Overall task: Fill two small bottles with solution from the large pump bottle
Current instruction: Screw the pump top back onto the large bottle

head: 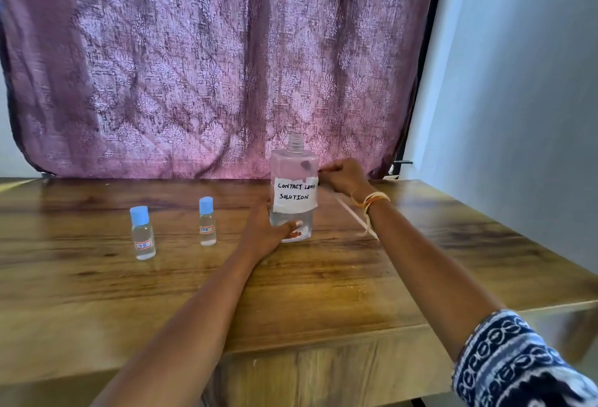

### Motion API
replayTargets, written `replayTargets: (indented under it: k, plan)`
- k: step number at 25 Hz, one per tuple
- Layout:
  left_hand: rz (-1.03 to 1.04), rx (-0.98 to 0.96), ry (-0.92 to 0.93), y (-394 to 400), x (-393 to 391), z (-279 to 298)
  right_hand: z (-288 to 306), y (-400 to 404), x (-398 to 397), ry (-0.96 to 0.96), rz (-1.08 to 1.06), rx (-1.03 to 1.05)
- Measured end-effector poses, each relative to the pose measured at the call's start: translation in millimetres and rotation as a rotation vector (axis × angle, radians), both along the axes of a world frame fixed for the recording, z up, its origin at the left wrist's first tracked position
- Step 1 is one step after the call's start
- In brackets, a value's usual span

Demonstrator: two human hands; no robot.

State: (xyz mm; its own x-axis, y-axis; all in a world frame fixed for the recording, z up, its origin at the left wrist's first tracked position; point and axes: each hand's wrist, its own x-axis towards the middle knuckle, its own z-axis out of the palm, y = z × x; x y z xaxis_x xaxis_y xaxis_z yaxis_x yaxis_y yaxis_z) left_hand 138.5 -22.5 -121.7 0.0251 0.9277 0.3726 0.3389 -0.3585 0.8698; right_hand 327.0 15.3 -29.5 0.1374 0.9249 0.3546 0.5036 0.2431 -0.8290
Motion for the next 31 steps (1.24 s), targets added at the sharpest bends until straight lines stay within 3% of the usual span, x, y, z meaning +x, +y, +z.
replayTargets:
  k: [5, 13, 17, 31]
  plan:
    - [-0.056, -0.029, -0.023, -3.1, -5.1, 6.4, 46.6, -6.6, 5.5, 0.644, 0.073, -0.062]
    - [-0.052, -0.057, -0.032, -9.2, -11.5, 4.6, 88.0, -31.0, -10.5, 1.057, 0.203, 0.049]
    - [-0.048, -0.064, -0.025, -10.9, -11.0, 3.6, 125.5, -44.4, -12.1, 1.069, 0.209, 0.196]
    - [-0.056, -0.043, -0.017, -9.9, -11.9, 0.2, 203.8, -55.6, -37.2, 0.744, 0.16, 0.459]
